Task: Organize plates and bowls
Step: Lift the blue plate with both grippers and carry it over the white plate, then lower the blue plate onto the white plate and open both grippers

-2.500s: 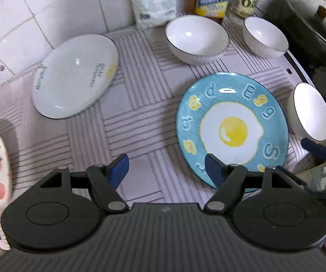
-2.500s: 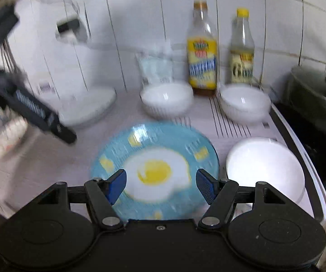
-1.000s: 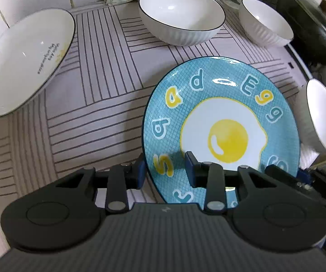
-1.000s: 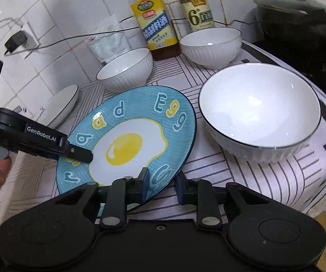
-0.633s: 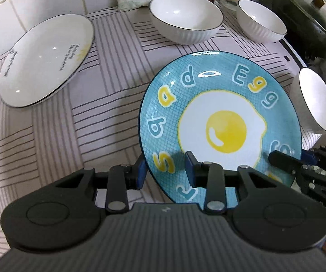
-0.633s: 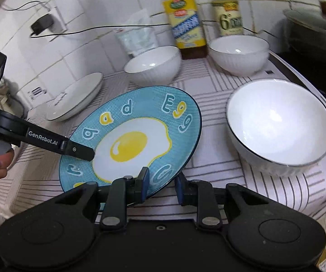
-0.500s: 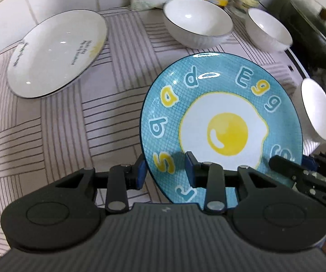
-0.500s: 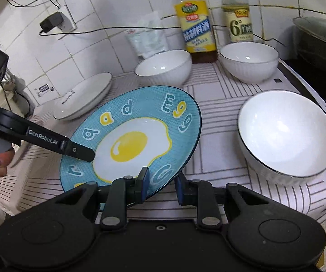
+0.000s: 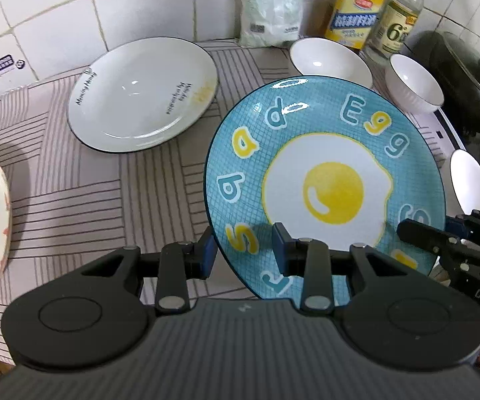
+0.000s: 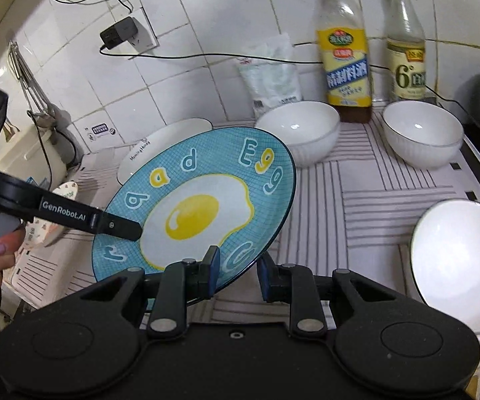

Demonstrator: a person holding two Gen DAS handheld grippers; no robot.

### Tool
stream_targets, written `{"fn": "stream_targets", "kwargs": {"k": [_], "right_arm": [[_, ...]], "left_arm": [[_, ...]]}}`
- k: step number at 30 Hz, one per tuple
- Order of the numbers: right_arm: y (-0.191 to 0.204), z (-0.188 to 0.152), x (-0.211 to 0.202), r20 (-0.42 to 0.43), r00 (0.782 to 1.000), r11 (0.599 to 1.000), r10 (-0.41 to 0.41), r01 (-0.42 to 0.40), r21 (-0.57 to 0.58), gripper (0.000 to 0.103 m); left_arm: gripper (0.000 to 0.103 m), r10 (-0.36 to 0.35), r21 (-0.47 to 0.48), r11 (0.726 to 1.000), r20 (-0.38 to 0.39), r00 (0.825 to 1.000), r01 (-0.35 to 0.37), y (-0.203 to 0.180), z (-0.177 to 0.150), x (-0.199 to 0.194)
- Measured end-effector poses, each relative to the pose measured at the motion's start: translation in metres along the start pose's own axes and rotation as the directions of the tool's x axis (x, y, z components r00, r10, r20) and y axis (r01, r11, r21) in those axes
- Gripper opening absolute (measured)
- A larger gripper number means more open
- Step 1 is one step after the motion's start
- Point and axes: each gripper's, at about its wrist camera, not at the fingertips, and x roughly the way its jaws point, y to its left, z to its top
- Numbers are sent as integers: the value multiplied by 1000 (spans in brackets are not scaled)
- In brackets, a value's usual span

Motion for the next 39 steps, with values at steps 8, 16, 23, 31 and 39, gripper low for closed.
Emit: {"fn": "stream_targets", "kwargs": {"k": [8, 16, 23, 31, 39], "right_arm": [[16, 23, 13, -2, 999, 998, 53, -53, -40, 29], [34, 56, 44, -9, 994, 992, 105, -105, -66, 29], [52, 84, 86, -46, 992, 990, 121, -124, -70, 29], [71, 103, 136, -97, 986, 988, 137, -143, -63, 29], [79, 118, 171, -137, 980, 986, 141, -151, -67, 29]], "left_arm": [[33, 14, -67, 998, 17, 1000, -13, 31, 5, -8], [33, 2, -134, 991, -3, 1000, -3, 73, 22, 1], [33, 24, -191, 981, -41, 999, -32, 110, 46, 18], [33, 26, -266, 963, -68, 997, -43, 151, 60, 43], [33, 13, -300, 953, -89, 996, -39, 174, 71, 59]]}}
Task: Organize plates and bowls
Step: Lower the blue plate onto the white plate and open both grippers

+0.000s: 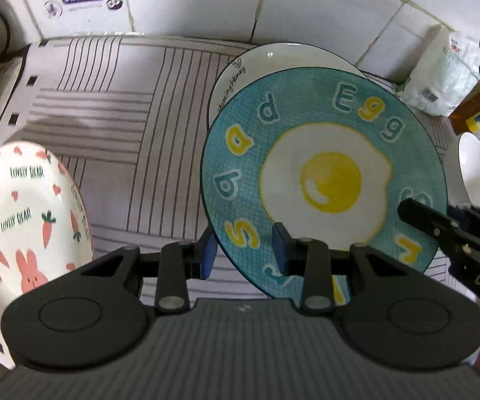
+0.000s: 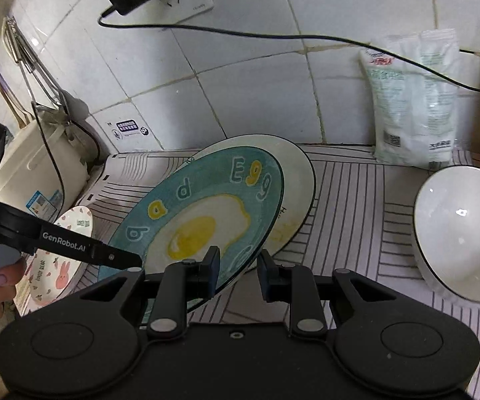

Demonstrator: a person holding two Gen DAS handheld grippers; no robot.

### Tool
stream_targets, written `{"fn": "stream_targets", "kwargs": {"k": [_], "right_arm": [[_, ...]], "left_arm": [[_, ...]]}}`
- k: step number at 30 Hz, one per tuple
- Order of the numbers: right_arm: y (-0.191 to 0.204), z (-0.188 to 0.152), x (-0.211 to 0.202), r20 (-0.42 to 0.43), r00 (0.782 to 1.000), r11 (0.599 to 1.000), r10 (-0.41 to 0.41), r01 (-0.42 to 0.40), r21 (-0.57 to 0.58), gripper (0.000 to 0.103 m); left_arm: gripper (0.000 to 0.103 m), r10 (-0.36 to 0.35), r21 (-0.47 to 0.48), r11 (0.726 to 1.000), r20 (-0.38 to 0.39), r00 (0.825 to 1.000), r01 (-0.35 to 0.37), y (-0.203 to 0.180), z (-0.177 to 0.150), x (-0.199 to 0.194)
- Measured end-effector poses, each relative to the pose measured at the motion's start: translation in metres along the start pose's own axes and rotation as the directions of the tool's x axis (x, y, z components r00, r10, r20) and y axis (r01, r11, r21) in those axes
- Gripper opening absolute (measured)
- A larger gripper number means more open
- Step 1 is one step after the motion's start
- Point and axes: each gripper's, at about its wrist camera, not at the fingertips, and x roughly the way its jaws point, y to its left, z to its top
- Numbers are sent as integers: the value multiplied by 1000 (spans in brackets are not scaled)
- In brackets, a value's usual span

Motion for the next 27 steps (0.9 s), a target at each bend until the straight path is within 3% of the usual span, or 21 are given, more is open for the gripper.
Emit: {"fn": "stream_targets", "kwargs": {"k": [4, 11, 21, 27], "right_arm": [[6, 8, 6, -19, 999, 999, -39, 39, -20, 29], [19, 13, 18, -59, 989, 988, -132, 127, -82, 29], [20, 21, 29, -52, 981, 978, -185, 178, -113, 29], [40, 24, 36, -47, 952, 935, -304, 288, -209, 32]], "left_arm": [[33, -17, -12, 1000, -24, 1000, 17, 5, 11, 8], [33, 18, 22, 1000, -37, 999, -17, -5, 20, 14], [33, 33, 9, 999, -77, 996, -32, -9, 34, 23], [34, 68, 7, 998, -80, 995, -68, -16, 36, 18]]}}
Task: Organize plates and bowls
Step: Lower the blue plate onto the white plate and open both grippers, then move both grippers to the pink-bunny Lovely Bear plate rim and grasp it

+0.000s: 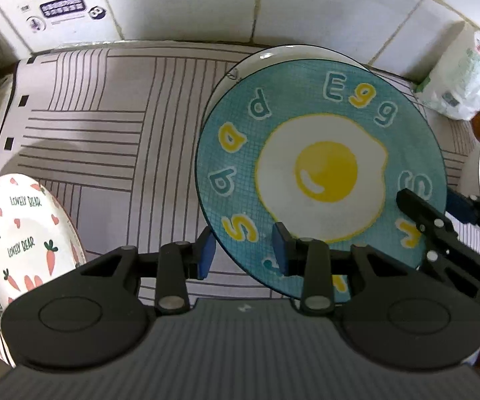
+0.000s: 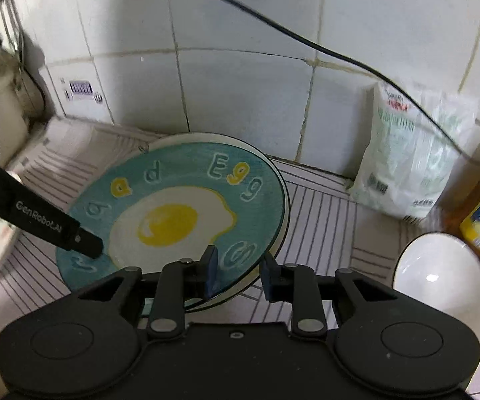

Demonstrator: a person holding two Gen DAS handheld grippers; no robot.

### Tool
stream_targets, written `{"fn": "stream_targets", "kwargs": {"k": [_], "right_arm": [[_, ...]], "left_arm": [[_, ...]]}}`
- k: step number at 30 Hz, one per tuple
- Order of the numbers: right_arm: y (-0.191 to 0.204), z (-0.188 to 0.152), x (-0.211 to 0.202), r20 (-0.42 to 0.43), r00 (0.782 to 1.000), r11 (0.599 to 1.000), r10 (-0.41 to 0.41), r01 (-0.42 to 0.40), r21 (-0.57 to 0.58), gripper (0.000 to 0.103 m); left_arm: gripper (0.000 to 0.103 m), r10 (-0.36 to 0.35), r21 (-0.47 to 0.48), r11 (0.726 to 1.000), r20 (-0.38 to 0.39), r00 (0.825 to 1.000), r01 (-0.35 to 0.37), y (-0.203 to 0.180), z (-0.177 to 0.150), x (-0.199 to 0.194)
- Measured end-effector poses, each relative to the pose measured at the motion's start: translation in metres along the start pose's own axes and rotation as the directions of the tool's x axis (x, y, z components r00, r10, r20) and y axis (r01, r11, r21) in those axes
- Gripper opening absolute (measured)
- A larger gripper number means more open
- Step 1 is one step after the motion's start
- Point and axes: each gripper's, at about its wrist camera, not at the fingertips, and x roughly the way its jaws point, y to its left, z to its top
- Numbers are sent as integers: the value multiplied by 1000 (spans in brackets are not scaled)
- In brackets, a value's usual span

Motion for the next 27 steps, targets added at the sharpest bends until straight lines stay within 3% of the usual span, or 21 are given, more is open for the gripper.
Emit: {"fn": "stream_targets", "kwargs": {"k": [8, 12, 16, 22, 27], "right_arm": [[14, -3, 16, -62, 991, 993, -116, 113, -44, 35], [23, -10, 16, -14, 989, 984, -149, 147, -99, 35], [22, -14, -7, 41, 997, 996, -67, 69, -60, 35], [29, -18, -52, 130, 991, 997, -33, 42, -62, 40], [32, -21, -85, 179, 984, 997, -14, 27, -72, 46]], "left_arm": [[34, 12, 39, 999, 0, 1000, -12, -11, -2, 3], [34, -9, 65, 998, 35, 999, 7, -16, -12, -12], [34, 10, 107, 994, 106, 994, -22, -22, -26, -39], [36, 10, 146, 989, 191, 981, -39, -28, -49, -82], [37, 25, 139, 989, 199, 980, -53, -25, -68, -107]]}}
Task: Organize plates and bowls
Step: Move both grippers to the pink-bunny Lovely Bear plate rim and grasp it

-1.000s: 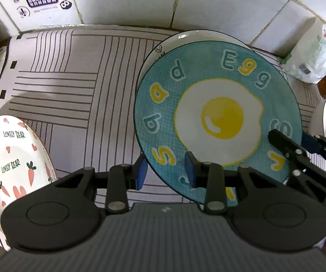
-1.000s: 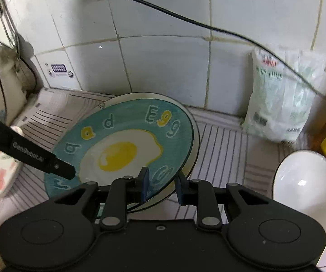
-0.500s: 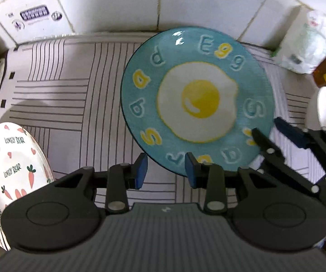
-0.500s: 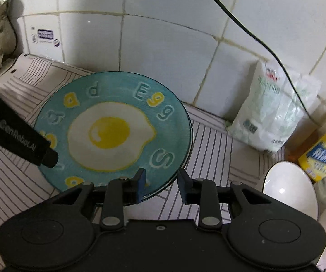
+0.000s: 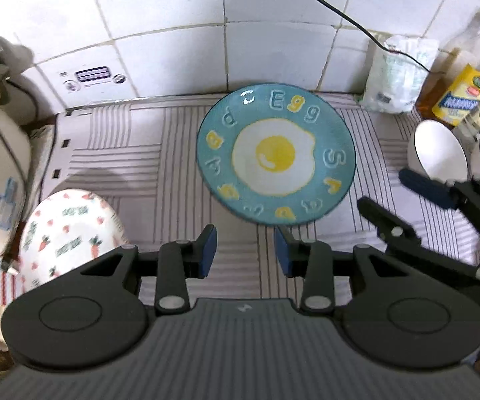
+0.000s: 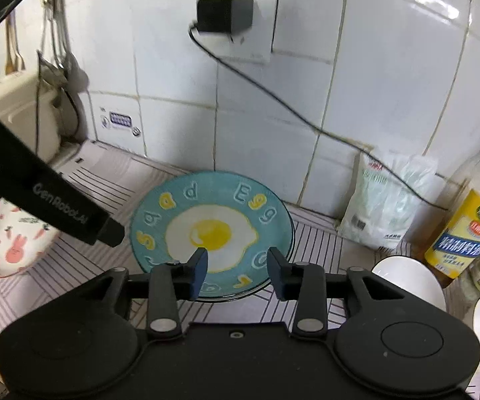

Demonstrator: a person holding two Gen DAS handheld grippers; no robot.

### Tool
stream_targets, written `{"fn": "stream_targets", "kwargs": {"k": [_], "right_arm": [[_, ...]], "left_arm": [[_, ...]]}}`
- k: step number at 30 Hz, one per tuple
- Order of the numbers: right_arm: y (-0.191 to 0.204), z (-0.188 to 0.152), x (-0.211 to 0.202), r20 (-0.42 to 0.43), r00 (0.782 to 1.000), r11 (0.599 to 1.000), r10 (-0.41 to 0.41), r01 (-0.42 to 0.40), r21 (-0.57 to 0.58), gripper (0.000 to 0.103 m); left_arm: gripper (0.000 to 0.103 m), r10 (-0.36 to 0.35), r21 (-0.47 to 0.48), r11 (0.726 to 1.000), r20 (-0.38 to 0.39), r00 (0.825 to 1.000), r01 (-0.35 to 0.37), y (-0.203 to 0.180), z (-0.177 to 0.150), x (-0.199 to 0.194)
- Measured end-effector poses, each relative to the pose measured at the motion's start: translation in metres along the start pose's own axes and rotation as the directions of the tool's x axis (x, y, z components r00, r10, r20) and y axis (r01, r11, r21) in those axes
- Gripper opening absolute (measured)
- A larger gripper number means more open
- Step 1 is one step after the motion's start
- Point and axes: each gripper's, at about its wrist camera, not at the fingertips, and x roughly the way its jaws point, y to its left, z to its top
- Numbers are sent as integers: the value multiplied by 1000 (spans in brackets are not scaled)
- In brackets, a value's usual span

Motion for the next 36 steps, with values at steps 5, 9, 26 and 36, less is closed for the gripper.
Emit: {"fn": "stream_targets", "kwargs": {"k": [5, 9, 26, 36], "right_arm": [[-4, 3, -26, 26, 999, 999, 44, -44, 17, 54], [-3, 4, -48, 43, 997, 997, 68, -69, 23, 59], [41, 0, -97, 124, 961, 969, 248, -248, -12, 72], [103, -6, -87, 165, 934, 947, 317, -301, -115, 89]], "left_arm": [[41, -1, -18, 1000, 8, 1000, 1, 5, -21, -28], [42, 22, -31, 999, 21, 1000, -22, 9, -38, -48], [46, 86, -86, 993, 9, 996, -85, 64, -107, -85], [55, 98, -134, 986, -12, 995, -99, 126, -137, -83]]}}
